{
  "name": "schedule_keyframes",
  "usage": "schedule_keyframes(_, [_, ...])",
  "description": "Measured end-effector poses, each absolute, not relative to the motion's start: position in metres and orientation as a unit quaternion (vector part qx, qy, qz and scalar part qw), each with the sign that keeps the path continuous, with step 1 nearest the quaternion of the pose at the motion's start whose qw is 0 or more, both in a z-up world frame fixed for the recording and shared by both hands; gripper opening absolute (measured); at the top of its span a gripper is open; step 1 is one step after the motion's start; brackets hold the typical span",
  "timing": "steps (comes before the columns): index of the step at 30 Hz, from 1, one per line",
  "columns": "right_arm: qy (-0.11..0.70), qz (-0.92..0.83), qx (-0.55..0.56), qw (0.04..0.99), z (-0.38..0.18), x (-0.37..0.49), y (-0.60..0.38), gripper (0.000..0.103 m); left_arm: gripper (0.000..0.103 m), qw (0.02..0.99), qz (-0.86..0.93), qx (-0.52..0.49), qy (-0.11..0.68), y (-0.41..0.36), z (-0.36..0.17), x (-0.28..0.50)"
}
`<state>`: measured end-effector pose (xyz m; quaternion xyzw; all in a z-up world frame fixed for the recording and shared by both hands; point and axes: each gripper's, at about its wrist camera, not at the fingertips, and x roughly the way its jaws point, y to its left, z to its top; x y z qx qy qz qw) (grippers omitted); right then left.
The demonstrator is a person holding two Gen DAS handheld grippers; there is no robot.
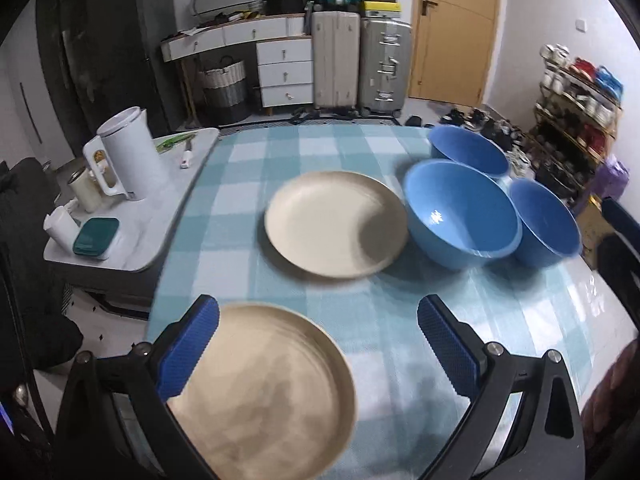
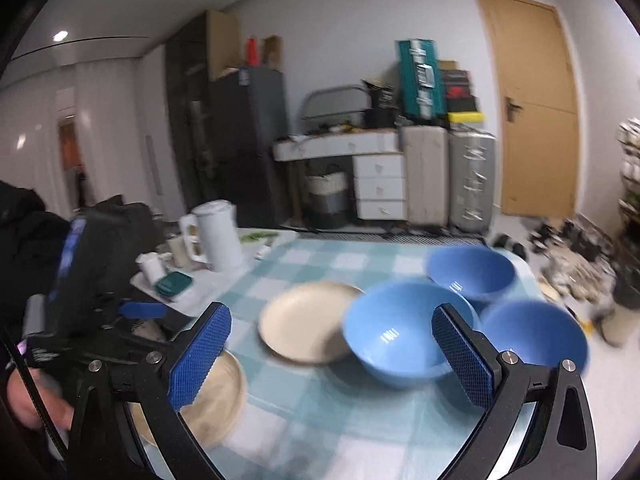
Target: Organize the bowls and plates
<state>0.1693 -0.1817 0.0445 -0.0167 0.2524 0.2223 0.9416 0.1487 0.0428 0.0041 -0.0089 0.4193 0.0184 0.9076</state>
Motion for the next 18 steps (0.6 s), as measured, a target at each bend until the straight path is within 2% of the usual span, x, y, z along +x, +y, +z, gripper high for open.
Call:
schedule_keyframes(5, [0.271,0.281,-0.03,0.92,0.069,0.2,-0.148,0.102,0.101,0.872,-0.015,-0.059,0.486,0.066,0.008,0.185])
schedule_keyframes(10, [0.277,0.324,-0.036,0.904,0.089,0.234,-0.123,0.102,0.101,0.863,0.009,-0.05,0.503,0.078,0.004,0.217])
schedule_keyframes(18, [0.385,0.304,-0.066,0.869,0.065,0.321,-0.08,0.102,0.101,0.829,0.034,-0.016,0.558,0.101,-0.04,0.276])
